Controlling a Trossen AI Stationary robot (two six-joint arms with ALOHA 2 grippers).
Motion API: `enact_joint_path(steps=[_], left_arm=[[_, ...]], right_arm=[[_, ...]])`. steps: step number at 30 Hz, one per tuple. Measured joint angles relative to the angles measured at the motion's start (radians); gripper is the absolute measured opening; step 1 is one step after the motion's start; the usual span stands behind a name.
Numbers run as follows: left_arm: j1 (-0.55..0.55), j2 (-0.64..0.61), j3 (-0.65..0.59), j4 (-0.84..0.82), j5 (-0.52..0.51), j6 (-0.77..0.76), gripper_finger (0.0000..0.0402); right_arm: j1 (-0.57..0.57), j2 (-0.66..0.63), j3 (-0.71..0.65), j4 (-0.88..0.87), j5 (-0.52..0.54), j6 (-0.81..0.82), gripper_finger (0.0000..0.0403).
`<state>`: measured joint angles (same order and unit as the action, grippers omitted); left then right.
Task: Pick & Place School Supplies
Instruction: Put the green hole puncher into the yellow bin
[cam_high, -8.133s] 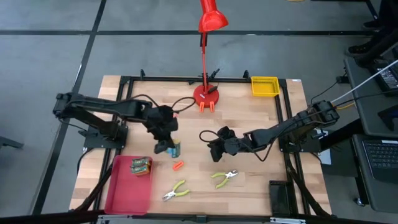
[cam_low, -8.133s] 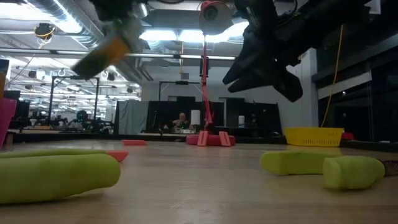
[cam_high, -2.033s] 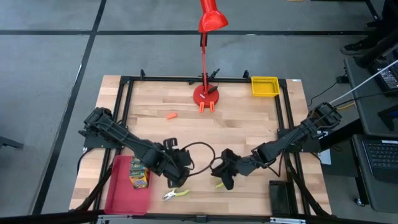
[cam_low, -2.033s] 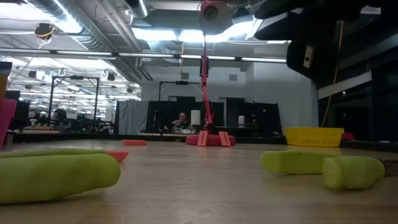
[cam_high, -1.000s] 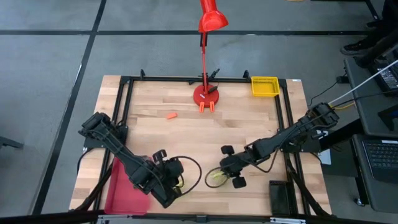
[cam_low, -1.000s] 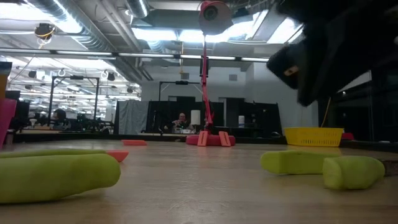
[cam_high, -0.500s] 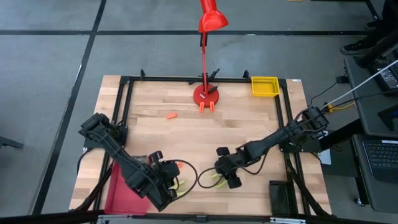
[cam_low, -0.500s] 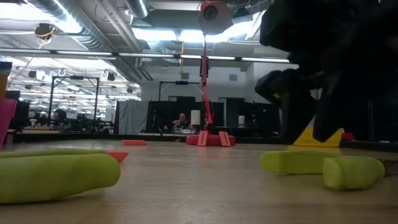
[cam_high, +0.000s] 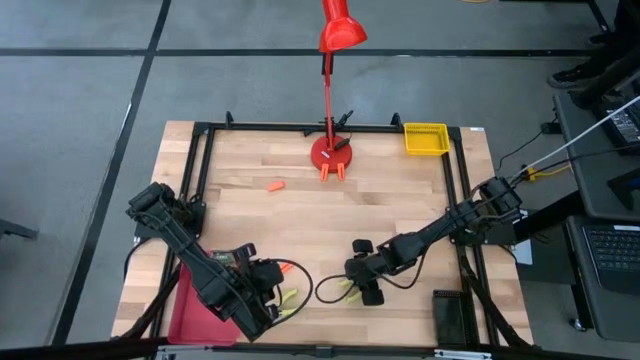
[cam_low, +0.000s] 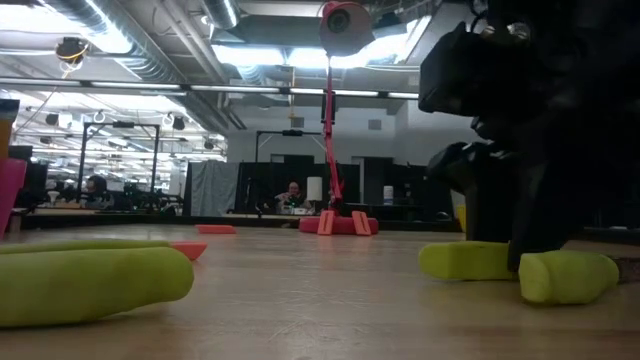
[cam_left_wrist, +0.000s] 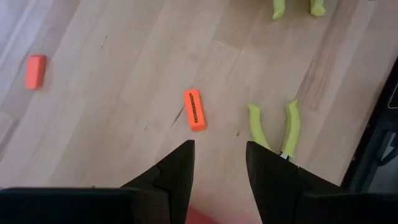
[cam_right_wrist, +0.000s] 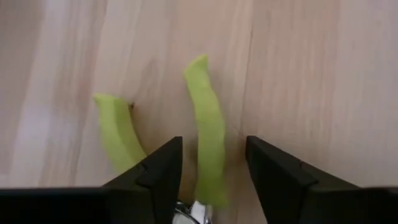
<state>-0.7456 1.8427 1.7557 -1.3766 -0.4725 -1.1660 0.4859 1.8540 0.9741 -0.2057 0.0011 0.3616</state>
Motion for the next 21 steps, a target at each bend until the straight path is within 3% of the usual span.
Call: enact_joint_path(steps=[4,9,21], left_arm=[[0.000,0.000,0.000,0.000,0.000,-0.003,0.0142],[0.000,0.000,0.000,-0.015,0.001,-0.004,0.0142],[-0.001,0.000,0.000,-0.071,-0.021,-0.062,0.0141]], right_arm=[[0.009,0.000,-0.001,0.003,0.062,0.046,0.0136],[0.008,0.001,-0.003,0.020,0.068,0.102,0.0043],[-0.048,0.008,0.096,0.009,0.150,0.206,0.0042]])
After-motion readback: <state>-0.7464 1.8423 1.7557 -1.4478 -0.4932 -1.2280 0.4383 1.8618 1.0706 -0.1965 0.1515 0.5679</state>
